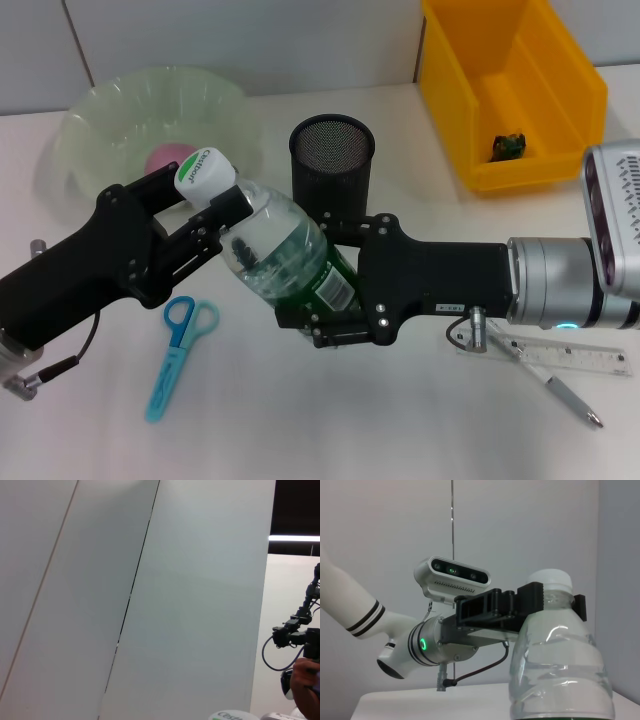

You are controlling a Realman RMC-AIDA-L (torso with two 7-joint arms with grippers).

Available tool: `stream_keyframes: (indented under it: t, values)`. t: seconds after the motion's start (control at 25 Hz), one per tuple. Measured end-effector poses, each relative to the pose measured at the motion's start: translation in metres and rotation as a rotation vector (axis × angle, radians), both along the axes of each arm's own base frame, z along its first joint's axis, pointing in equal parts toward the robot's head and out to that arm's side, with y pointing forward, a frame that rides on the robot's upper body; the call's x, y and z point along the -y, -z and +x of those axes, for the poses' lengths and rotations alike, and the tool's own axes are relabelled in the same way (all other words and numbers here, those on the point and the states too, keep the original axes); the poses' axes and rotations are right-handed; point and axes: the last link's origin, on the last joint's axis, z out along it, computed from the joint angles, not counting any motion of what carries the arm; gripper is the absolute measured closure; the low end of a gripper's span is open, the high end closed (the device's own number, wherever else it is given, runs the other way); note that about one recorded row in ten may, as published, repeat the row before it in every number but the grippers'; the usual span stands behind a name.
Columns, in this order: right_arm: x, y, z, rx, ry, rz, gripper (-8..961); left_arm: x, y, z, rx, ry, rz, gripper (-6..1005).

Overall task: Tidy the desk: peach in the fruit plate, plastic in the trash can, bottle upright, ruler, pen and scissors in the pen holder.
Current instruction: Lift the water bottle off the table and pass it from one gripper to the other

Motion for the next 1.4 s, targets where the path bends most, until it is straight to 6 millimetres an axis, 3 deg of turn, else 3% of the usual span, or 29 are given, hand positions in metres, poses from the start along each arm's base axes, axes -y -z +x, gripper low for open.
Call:
stream_keyframes:
  t: [0.4,1.4]
  values:
    - [0.0025,0.0074,-0.0006,0.011,-0.002,-0.028,144,0.0000,-0.0005,0.0007,0.002,0.007,0.006,545]
    - [0.0000,0.0037,-0.0004,-0.032,0.038,-0.022,130,0.0009,-0.0007,0.0018,0.002,0.019,0.008,519]
